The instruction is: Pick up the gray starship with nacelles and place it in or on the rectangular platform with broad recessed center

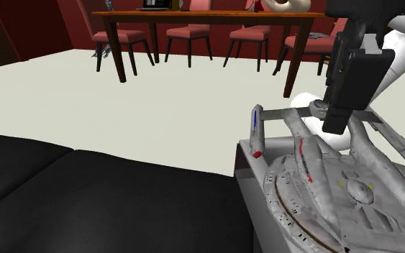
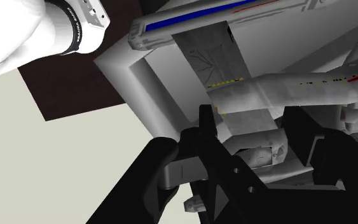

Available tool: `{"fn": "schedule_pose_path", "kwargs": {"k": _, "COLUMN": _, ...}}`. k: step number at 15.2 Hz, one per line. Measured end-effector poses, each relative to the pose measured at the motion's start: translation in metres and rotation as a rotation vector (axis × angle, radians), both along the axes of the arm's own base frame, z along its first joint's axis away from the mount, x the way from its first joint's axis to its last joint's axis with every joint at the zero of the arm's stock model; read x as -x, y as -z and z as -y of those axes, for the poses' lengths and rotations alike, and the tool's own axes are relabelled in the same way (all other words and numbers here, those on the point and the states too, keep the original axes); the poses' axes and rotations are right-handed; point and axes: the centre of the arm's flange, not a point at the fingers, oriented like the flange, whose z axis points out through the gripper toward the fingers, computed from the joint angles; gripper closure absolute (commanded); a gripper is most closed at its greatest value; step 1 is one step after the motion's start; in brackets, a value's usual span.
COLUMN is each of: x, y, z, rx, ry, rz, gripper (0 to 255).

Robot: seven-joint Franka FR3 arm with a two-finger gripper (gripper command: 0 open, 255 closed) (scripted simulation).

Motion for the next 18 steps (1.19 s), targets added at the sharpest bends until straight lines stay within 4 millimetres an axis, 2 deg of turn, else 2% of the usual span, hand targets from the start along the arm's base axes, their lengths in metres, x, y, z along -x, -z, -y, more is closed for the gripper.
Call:
{"fn": "schedule_pose_path", "kwargs": {"k": 3, "x": 0.036, "y": -0.006, "z": 0.003, "rx": 0.0, "ry": 0.0, "rz": 0.0, "gripper": 255}}
{"fn": "schedule_pose_path", "kwargs": {"k": 6, "x": 0.047, "y": 0.005, "z": 0.005, "rx": 0.0, "ry": 0.0, "rz": 0.0, "gripper": 255}}
{"fn": "schedule_pose_path", "kwargs": {"k": 18, "x": 0.049, "y": 0.069, "z": 0.006, "rx": 0.0, "ry": 0.0, "rz": -0.001, "gripper": 255}}
